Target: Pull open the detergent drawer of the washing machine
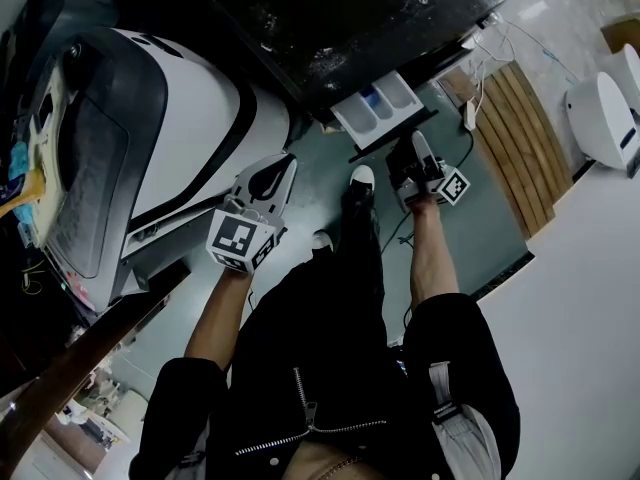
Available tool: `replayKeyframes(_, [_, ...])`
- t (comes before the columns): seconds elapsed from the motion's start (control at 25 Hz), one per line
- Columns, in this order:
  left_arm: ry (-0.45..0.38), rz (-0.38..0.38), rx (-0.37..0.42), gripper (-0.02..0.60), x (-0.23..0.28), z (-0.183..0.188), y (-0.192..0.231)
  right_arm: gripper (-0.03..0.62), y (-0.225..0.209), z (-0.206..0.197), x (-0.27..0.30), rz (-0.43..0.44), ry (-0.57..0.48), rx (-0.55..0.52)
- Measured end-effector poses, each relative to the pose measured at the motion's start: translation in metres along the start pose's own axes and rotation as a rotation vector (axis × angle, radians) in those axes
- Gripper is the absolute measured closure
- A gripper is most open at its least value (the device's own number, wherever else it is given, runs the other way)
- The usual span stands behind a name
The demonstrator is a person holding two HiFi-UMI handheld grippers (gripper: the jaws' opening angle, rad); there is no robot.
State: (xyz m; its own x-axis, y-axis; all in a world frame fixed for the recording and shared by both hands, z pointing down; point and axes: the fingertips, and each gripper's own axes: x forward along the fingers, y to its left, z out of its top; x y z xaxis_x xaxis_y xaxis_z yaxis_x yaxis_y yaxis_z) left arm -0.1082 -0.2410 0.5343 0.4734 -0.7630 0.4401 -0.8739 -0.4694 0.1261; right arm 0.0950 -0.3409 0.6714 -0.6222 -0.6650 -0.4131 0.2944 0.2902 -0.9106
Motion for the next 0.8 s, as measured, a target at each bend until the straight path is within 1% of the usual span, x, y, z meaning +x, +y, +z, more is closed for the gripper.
replayKeyframes(0.36, [0.01,-0.039,0.032,0.561,-0.004,-0.006,-0.013,0.327,0.014,0.002,-0.032,-0.02,-0.058,-0.018])
replayKeyframes(0.52, [0.013,-0.05,0.05,0.561,-0.009,-0.007,-0.019,0.345,0.016,0.001,-0.034,-0.044,-0.071,-0.042])
replayKeyframes(0.56, [0.012,-0.051,0.055,0.561,-0.011,-0.007,-0.02,0.341,0.014,0.002,-0.035,-0.063,-0.076,-0.05])
replayKeyframes(0.64, [0.006,-0.053,0.061,0.561,-0.014,-0.004,-0.023,0.33,0.009,-0.001,-0.04,-0.137,-0.066,-0.089])
replayKeyframes(0.72, [-0.005,-0.057,0.067,0.561,-0.019,-0.001,-0.026,0.345,0.006,-0.01,-0.045,-0.23,-0.007,-0.168])
replayKeyframes(0.8, [-0.021,-0.061,0.076,0.561,-0.024,0.001,-0.031,0.346,0.006,-0.024,-0.05,-0.339,0.086,-0.278])
